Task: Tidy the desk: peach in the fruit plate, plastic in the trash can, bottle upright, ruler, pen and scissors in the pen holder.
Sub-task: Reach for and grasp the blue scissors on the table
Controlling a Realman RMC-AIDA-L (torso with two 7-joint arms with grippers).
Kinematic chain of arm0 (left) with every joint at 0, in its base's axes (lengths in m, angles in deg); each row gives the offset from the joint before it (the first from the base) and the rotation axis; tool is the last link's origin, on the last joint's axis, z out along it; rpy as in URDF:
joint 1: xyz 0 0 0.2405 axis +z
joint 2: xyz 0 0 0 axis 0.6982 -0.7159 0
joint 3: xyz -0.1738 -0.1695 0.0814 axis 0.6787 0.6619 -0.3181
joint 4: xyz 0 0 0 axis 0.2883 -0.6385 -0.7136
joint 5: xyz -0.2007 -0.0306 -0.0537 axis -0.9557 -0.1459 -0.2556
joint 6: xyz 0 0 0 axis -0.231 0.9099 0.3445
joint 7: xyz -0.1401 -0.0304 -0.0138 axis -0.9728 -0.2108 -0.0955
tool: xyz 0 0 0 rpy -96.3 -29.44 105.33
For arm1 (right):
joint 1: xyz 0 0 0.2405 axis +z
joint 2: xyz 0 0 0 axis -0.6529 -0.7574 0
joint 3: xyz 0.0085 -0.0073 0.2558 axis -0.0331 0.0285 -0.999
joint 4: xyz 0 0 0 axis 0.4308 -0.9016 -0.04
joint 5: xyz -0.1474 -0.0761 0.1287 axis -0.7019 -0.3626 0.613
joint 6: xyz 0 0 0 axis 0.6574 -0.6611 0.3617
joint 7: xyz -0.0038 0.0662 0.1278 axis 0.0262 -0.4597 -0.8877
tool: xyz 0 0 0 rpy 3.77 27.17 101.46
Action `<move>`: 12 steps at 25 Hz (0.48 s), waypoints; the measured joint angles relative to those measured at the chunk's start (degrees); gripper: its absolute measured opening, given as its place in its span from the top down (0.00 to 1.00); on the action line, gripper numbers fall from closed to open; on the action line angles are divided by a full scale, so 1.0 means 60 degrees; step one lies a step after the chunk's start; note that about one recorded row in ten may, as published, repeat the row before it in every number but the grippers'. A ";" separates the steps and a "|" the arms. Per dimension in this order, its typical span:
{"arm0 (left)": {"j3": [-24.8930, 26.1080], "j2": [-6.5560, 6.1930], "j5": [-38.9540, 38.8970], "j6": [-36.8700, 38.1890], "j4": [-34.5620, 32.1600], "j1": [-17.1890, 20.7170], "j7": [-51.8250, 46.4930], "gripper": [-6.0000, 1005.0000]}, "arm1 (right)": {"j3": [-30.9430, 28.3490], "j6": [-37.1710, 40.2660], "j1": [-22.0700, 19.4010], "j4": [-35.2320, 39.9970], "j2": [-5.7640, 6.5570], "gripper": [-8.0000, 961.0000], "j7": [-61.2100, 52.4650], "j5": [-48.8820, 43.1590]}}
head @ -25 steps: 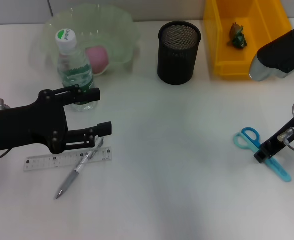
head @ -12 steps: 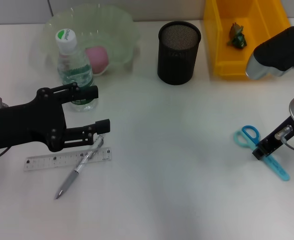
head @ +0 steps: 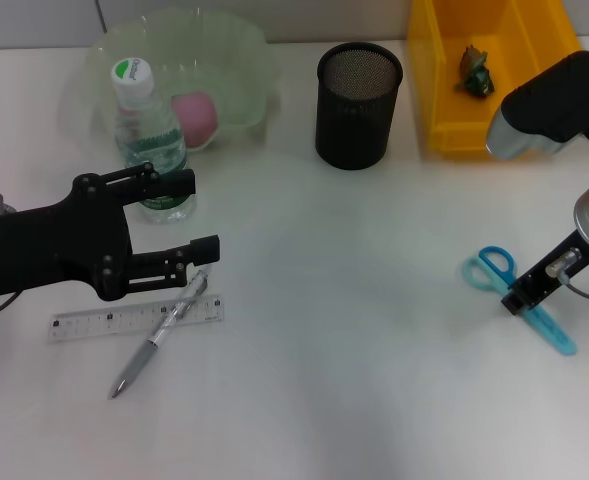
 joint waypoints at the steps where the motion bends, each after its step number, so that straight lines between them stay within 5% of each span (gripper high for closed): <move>1: 0.0000 0.0000 0.0000 0.0000 0.0000 0.0000 0.0000 0.21 | -0.0002 -0.0028 -0.0023 0.0034 0.0000 0.70 0.0017 0.0011; 12: 0.0143 -0.0001 -0.0001 -0.0016 0.0006 -0.0001 0.0002 0.22 | -0.0080 -0.0533 -0.0999 0.1997 0.0012 0.69 0.0253 0.0898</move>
